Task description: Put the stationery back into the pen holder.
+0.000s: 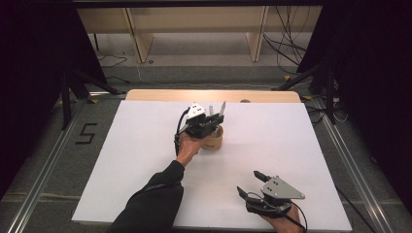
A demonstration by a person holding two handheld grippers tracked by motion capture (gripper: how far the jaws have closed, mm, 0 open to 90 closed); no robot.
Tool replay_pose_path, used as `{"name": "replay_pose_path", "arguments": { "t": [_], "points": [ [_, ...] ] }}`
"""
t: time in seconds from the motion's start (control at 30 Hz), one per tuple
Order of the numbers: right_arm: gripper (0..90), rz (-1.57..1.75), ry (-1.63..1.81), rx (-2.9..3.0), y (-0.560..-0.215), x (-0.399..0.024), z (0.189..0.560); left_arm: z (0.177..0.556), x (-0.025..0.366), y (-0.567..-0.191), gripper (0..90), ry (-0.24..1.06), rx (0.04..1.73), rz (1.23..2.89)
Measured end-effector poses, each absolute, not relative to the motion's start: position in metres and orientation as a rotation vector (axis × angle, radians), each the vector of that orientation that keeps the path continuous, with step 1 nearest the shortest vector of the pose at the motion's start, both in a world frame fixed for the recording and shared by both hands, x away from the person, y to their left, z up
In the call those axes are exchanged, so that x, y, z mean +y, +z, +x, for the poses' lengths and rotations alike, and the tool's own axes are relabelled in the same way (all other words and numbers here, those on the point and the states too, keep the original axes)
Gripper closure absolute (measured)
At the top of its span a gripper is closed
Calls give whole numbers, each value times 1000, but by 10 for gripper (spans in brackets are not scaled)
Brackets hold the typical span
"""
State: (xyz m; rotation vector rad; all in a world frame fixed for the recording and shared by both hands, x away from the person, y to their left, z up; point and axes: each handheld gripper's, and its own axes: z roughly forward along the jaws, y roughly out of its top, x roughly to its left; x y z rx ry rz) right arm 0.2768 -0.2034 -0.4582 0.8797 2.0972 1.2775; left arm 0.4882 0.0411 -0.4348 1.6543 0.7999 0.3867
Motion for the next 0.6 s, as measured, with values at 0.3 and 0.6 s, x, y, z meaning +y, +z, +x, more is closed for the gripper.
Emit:
{"name": "replay_pose_path", "arguments": {
  "t": [0.3, 0.6],
  "points": [
    [275, 878, 1277, 2100, -459, -203, 277, 486, 43, -437, 783, 391, 805, 1670],
    [275, 876, 1275, 2101, -459, -203, 277, 483, 42, -436, 781, 413, 812, 1704]
  ]
}}
